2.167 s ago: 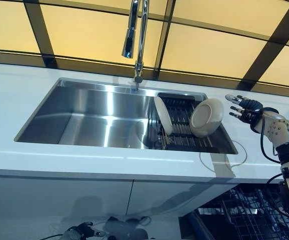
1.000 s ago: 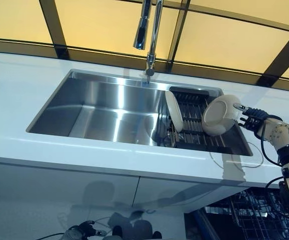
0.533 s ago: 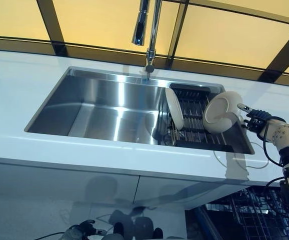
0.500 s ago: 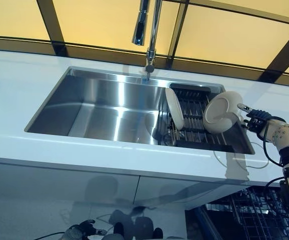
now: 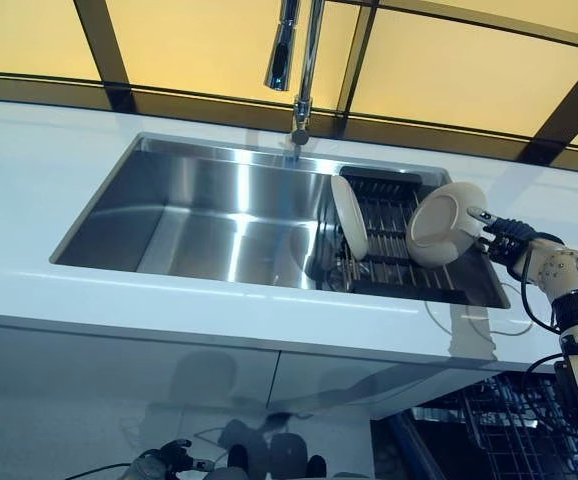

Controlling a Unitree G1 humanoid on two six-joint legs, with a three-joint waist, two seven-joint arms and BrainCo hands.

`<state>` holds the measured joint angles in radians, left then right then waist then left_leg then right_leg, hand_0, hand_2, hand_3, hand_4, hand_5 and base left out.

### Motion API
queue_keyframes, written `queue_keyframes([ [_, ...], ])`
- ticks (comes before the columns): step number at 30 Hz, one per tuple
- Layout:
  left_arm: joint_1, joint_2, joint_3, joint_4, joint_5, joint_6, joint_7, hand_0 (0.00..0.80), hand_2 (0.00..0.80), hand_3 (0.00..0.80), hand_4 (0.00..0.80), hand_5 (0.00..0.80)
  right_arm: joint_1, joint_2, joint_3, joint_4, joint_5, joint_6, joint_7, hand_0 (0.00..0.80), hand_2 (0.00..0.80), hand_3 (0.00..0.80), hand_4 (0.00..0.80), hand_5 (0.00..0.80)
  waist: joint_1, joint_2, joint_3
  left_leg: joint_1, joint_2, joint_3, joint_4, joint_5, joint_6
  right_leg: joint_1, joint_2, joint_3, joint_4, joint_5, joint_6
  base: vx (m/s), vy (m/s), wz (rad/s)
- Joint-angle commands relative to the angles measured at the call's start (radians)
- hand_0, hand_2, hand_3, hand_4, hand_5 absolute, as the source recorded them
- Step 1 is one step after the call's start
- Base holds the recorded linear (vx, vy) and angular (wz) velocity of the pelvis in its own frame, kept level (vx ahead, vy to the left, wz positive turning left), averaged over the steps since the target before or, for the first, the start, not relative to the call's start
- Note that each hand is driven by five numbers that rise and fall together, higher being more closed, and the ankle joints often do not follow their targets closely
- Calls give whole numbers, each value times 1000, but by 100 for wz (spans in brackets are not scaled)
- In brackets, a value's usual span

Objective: Take plates into dishwasher

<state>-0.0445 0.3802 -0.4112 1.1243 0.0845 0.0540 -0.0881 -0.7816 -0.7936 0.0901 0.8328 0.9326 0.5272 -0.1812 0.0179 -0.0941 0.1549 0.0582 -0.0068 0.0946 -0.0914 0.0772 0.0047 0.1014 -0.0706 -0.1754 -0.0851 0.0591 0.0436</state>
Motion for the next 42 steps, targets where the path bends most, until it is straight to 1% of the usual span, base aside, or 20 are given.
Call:
queue_keyframes([
  [1, -51, 5, -77, 2, 8, -13, -1, 0, 0, 0, 0, 0, -101, -33, 32, -24, -18, -68, 7, 0, 0, 0, 0, 0, 57, 20, -14, 26, 22, 17, 15, -72, -19, -34, -40, -4, 132, -47, 68, 0, 0, 0],
  [18, -56, 4, -85, -3, 1, -11, 0, 0, 0, 0, 0, 0, -110, -6, 47, -35, -35, -75, -23, 0, 0, 0, 0, 0, 66, 20, -4, 16, 23, 11, 19, -68, -19, -36, -42, -7, 137, -48, 66, 0, 0, 0],
  [23, -61, 1, -85, -1, 0, -12, 1, 0, 0, 0, 0, 0, -107, 11, 53, -33, -55, -82, -32, 0, 0, 0, 0, 0, 69, 20, -2, 14, 23, 11, 21, -67, -19, -37, -43, -8, 139, -49, 67, 0, -1, 1],
  [31, -61, -3, -89, -4, -2, -11, 3, 0, 0, 0, 0, 0, -124, 13, 70, -20, -107, -81, -37, 0, 0, 0, 0, 0, 73, 22, 2, 10, 24, 11, 24, -67, -20, -38, -46, -11, 141, -50, 67, 1, 2, 2],
  [40, -66, -7, -94, -2, -6, -12, 1, 0, 0, 0, 0, 0, -143, 24, 76, -7, -142, -94, -135, 0, 0, 0, 0, 0, 76, 23, 4, 9, 24, 10, 25, -67, -19, -37, -47, -11, 142, -51, 67, 0, 0, 0],
  [41, -68, -8, -94, -2, -7, -12, 1, 0, 0, 0, 0, 0, -147, 25, 77, -5, -148, -96, -147, 151, 151, 151, 151, 151, 77, 23, 5, 8, 24, 10, 25, -67, -19, -37, -47, -10, 143, -51, 67, 0, 0, 0],
  [42, -70, -9, -94, -5, -7, -10, 0, 0, 0, 0, 0, 0, -150, 27, 78, -6, -160, -98, -161, 427, 427, 427, 427, 427, 77, 24, 6, 7, 24, 9, 26, -67, -19, -38, -48, -10, 143, -51, 67, 0, 0, 0],
])
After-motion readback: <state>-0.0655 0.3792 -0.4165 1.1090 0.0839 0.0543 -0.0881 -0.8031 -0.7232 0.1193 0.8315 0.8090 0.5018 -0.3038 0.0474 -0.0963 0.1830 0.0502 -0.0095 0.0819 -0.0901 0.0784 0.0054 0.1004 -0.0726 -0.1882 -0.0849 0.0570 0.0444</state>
